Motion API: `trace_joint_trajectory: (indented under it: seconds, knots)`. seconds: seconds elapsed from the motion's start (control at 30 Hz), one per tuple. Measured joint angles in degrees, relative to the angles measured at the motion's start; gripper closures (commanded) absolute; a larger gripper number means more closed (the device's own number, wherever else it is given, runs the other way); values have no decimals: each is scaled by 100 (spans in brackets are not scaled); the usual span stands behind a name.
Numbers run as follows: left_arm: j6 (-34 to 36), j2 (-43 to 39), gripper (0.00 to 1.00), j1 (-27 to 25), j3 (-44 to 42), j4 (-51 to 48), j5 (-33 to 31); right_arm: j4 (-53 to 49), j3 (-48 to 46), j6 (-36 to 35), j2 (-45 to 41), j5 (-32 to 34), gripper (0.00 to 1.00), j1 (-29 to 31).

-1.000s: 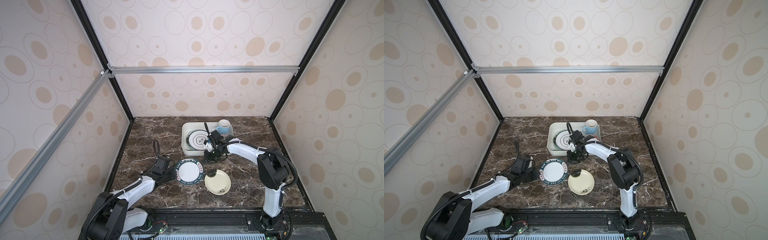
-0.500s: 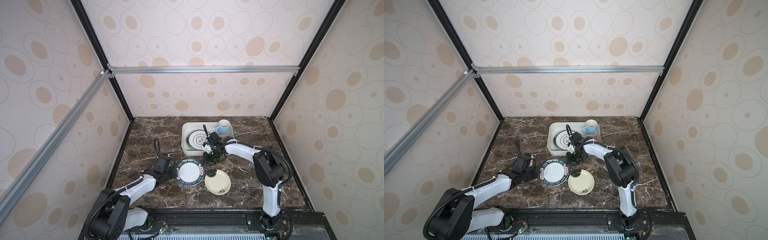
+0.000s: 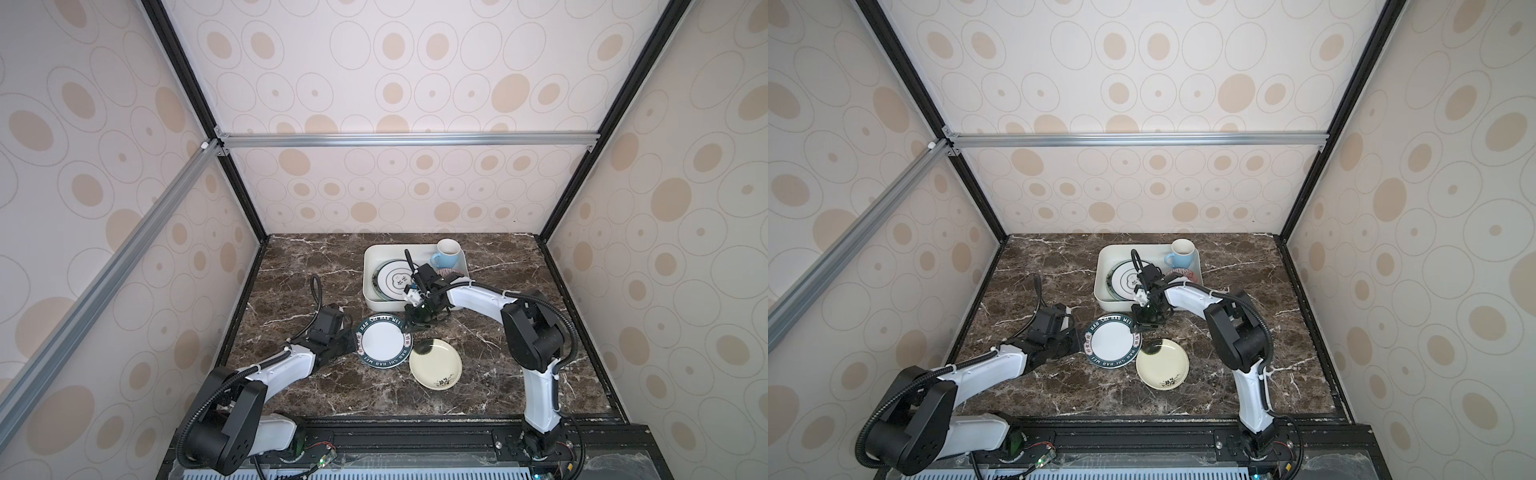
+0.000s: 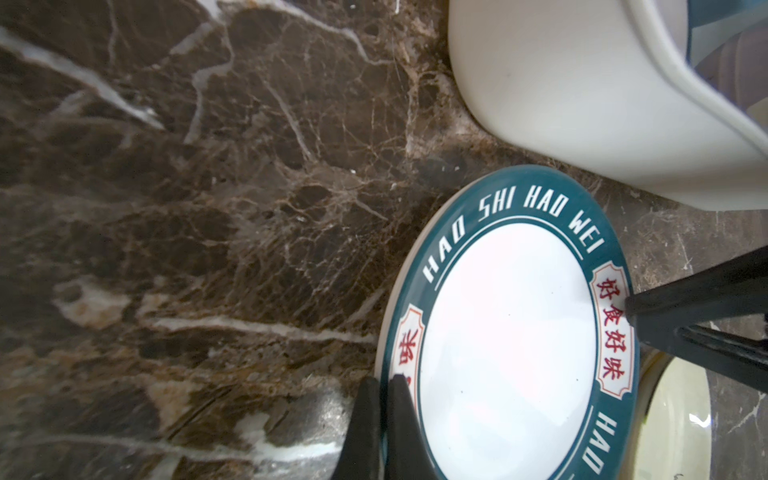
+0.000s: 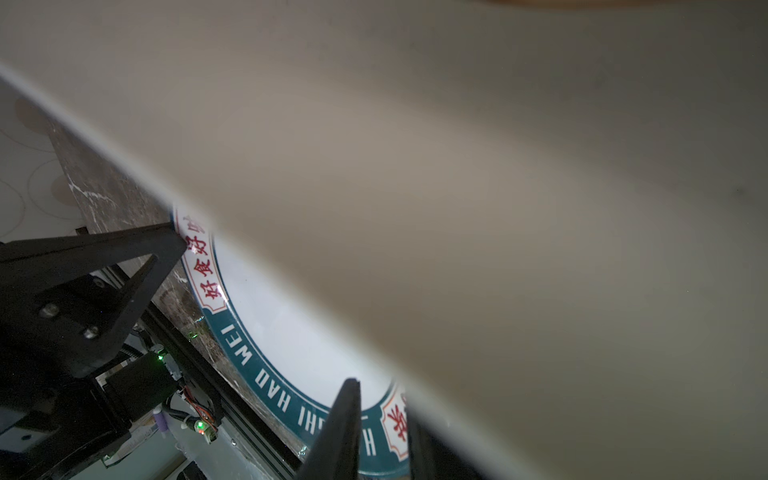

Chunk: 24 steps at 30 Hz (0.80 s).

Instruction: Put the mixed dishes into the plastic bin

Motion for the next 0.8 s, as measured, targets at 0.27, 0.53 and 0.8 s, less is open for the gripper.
trace_joint_trajectory:
  seconds: [0.27, 0.53, 0.8]
  knots:
    - [20, 24, 100, -4, 0, 61, 2, -114, 24, -20, -15, 162, 77, -22]
    - [20, 31, 100, -11, -2, 87, 4, -131, -33, -35, -133, 286, 77, -120]
    - [20, 28, 100, -11, -9, 94, 2, -133, -83, -35, -184, 293, 77, -166]
